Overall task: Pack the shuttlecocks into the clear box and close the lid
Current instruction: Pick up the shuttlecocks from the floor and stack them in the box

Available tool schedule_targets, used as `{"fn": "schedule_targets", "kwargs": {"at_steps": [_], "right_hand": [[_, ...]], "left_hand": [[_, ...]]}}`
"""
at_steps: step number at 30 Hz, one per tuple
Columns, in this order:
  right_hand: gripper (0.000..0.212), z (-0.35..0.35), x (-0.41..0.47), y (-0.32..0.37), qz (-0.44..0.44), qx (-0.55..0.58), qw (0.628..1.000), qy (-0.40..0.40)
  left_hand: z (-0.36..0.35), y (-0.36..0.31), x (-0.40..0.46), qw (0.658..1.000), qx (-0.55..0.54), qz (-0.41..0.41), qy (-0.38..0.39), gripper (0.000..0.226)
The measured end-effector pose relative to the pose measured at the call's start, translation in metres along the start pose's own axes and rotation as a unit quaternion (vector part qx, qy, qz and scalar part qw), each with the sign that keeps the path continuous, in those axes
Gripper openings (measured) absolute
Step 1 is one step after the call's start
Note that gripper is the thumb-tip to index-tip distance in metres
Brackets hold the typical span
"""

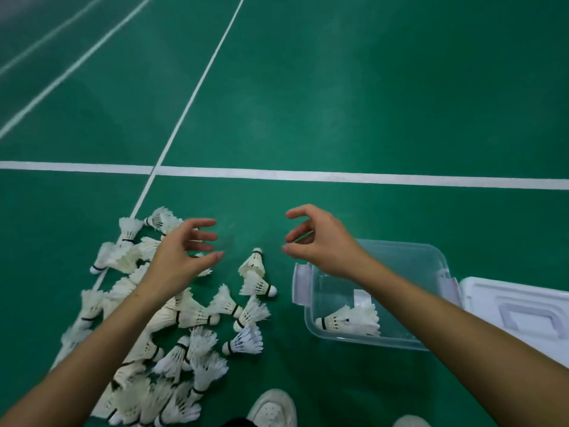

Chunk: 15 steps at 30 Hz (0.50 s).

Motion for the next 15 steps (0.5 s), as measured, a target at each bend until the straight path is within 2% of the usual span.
{"fn": "schedule_targets", "kwargs": {"at_steps": [9, 15], "right_hand": [[0.062, -0.098, 0.041, 0.026, 0.006, -0.085, 0.994, 0.064], [0.064, -0.128, 0.061, 0.018, 0.003, -0.146, 0.985, 0.090]], "left_hand": [[0.039, 0.105, -0.036, 0.997, 0.042, 0.060, 0.005, 0.065], [0.031, 0.124, -0.046, 0.996, 0.052, 0.049, 0.051, 0.064]]}}
Point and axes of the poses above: each hand's wrist, its own x-axis towards the middle knuckle, its own z-axis out of the back of the hand, y = z × x, the point moved 2 cm from there along x, towards the middle knuckle, and after that the axes turned 15 degrees about -z, right-handed, at the moved point
